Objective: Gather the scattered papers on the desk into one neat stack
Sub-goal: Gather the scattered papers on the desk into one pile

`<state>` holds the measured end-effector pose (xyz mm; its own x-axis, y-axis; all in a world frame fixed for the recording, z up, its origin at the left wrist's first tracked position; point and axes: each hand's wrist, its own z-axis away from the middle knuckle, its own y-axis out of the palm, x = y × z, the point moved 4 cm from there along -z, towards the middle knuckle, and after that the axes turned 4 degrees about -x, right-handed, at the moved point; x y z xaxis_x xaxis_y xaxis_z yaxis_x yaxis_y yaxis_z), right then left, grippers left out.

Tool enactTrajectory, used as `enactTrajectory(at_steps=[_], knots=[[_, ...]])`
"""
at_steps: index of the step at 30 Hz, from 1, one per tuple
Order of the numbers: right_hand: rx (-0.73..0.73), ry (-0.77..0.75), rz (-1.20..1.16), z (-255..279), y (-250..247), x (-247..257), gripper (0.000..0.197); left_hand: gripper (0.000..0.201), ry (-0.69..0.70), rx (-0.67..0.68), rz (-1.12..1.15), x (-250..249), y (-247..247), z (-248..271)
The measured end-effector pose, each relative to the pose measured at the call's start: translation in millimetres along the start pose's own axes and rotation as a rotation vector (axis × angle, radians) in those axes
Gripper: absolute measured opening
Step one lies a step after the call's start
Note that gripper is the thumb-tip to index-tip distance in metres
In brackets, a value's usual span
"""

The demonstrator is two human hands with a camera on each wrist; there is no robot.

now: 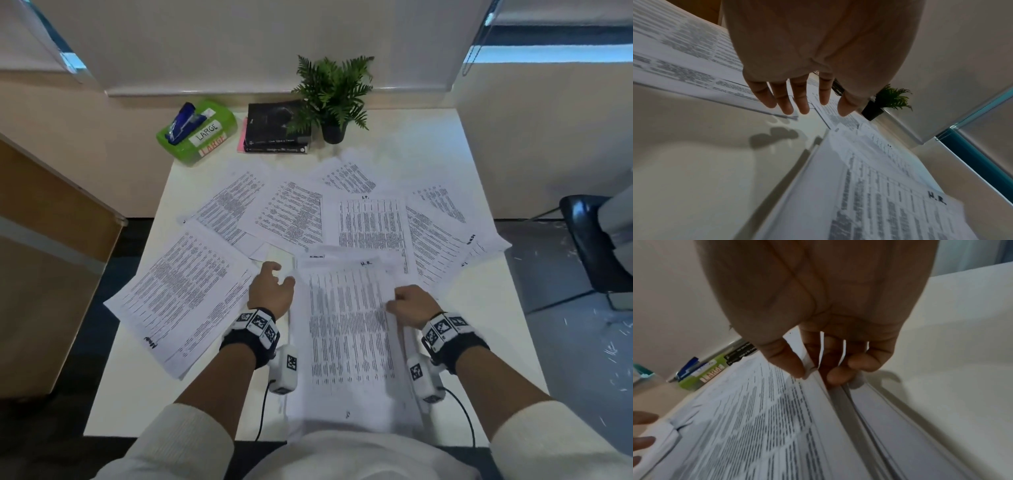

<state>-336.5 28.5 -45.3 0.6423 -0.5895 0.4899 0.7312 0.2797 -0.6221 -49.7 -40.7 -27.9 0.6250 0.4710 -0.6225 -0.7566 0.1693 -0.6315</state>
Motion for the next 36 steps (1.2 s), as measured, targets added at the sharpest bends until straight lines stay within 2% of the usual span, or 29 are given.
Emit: enactTrajectory(at_steps=[2,5,7,9,11,13,18,20,23,25,27,31,36], knots=[[-0.024,0.039,0.075,2.2,5.1,-4.8,0.022,0.036,-0.015,-0.001,-0.031,10.3,-4.9,-4.6],[-0.189,0.084,0.057,3.6,2.7,-5.0,0.016,0.036,-0.038,-0.003,-0.060,28.0,-16.0,-12.6],[-0.316,0.084,0.006,2.5,1.9,2.2,0.037,0.036,-0.058,-0.014,-0.092,42.6,-26.8,-19.9],[-0.426,0.011,0.015,1.8,3.5,21.0,0.042,0.035,-0.097,-0.052,-0.152,58.9,-41.4,-28.0],[-0.498,-0.106,0.054,0.3,9.3,48.8,0.037,0.038,-0.182,-0.104,-0.210,78.5,-60.2,-35.1],[-0.479,-0.229,0.097,-4.1,23.7,80.3,0.031,0.043,-0.280,-0.148,-0.239,102.1,-81.3,-40.7],[-0.283,-0.493,0.168,-18.1,85.6,168.9,0.021,0.058,-0.476,-0.278,-0.220,163.7,-134.1,-48.4],[-0.180,-0.513,0.206,-24.7,113.6,202.2,0.030,0.062,-0.527,-0.313,-0.202,180.6,-150.5,-48.6],[-0.022,-0.366,0.264,-39.4,152.4,233.7,0.054,0.067,-0.573,-0.323,-0.142,199.0,-168.7,-52.2],[0.017,-0.285,0.301,-46.0,171.0,245.4,0.066,0.069,-0.538,-0.319,-0.055,202.7,-174.9,-56.5],[0.015,-0.250,0.283,-49.2,182.9,253.7,0.070,0.073,-0.451,-0.304,0.012,196.7,-176.8,-59.5],[0.016,-0.199,0.202,-45.1,185.8,258.2,0.061,0.087,-0.273,-0.334,0.198,173.4,-178.2,-63.3],[-0.246,-0.164,-0.093,-38.1,128.9,247.6,0.039,0.096,-0.016,-0.468,0.414,129.1,-207.3,-72.1]])
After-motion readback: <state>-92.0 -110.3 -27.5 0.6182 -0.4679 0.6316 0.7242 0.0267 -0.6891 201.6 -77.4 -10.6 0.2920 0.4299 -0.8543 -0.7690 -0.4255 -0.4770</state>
